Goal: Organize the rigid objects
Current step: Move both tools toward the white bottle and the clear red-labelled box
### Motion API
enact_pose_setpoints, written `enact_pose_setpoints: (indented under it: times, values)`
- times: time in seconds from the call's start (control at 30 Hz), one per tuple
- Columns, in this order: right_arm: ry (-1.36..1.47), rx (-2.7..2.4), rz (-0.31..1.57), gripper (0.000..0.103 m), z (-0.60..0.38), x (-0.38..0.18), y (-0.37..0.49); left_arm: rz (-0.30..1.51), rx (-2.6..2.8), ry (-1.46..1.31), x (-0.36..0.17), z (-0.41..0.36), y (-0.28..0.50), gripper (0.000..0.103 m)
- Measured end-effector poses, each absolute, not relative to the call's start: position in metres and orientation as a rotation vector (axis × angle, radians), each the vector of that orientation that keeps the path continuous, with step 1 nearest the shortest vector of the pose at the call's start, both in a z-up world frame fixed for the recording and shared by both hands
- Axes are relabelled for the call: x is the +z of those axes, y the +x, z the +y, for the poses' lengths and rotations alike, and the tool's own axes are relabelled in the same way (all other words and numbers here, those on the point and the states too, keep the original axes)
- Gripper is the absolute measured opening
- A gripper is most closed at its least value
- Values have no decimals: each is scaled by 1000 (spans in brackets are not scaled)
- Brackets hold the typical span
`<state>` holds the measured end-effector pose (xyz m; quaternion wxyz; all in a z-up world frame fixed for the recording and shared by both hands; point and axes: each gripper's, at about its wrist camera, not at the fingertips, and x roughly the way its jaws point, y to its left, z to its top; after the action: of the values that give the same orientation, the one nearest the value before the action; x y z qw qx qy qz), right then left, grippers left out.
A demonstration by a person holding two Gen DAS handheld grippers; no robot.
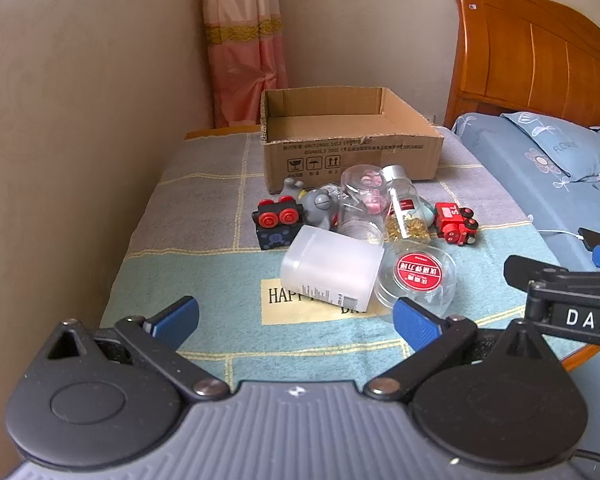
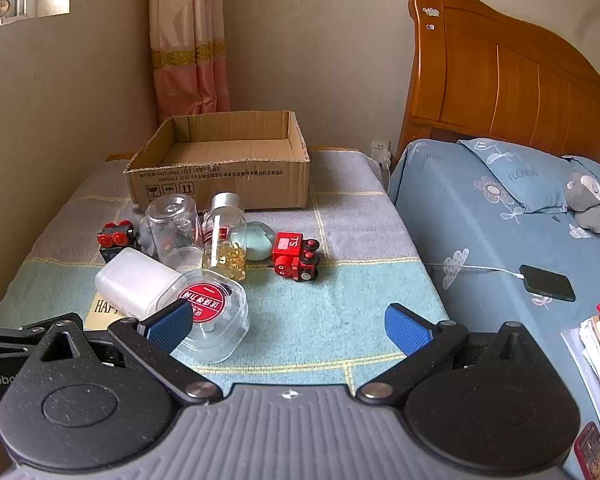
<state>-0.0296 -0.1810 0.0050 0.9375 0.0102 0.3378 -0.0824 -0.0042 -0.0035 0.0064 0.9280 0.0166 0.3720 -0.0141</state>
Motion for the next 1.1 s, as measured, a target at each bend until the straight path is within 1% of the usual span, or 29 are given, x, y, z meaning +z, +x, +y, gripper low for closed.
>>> enact_pose_setpoints:
  times: [0.4,0.67,0.87,1.1]
  values:
    - [12,-146,671,103,-184,4,-26,751,-71,44,4,-4,0,102]
    - [-9,-55,629,103,-195,-3,-23,763,-153,82,-7,-4,11,102]
    - [-44,51,639,103,-202,-22,-12,801,-184,102,-26,0,26,102]
    - [-100,252,686,103,-197,-56,8,853,-236,116,-52,10,44,102]
